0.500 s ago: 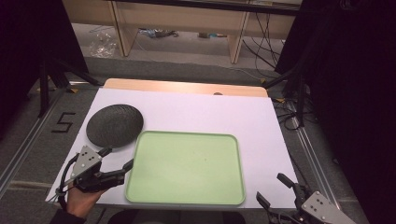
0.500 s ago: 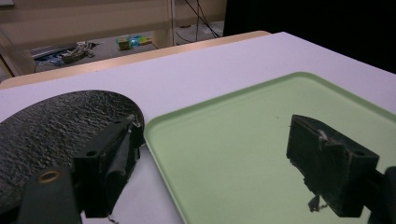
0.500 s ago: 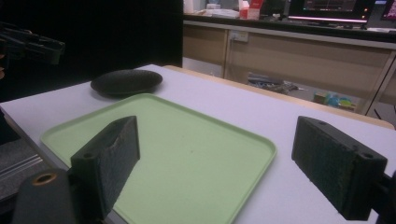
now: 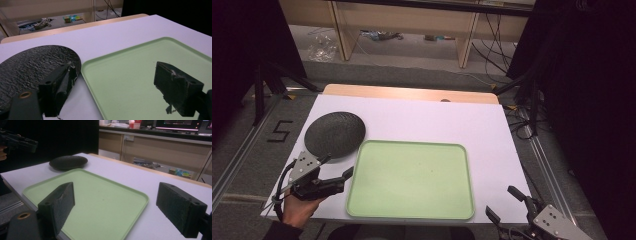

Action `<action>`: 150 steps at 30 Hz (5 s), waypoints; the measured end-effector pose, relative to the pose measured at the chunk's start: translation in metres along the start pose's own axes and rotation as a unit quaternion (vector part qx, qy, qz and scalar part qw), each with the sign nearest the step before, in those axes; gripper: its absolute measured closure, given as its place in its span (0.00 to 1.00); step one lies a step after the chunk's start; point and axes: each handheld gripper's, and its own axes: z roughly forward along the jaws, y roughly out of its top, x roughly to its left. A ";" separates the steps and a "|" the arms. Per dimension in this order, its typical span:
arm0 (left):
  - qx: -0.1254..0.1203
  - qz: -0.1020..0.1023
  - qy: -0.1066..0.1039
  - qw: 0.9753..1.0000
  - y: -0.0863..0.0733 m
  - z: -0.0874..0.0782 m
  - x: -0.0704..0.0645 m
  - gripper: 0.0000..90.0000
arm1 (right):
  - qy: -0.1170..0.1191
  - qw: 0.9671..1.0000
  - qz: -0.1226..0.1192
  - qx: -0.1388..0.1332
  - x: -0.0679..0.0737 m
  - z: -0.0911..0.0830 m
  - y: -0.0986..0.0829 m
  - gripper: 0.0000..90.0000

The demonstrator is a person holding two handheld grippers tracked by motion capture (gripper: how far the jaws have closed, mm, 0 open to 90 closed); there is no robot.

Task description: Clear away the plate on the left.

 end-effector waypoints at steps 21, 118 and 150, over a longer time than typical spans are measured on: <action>0.019 -0.059 0.020 0.998 0.013 0.045 0.045 0.19 | 0.002 1.000 -0.005 0.002 0.000 0.000 0.000 0.18; 0.048 -0.410 0.043 0.910 -0.032 0.078 0.240 0.92 | 0.022 1.000 -0.004 0.008 0.002 0.003 -0.002 0.18; 0.070 -0.134 0.098 0.984 0.075 0.041 0.165 0.89 | 0.022 1.000 -0.010 0.017 0.003 0.004 -0.001 0.18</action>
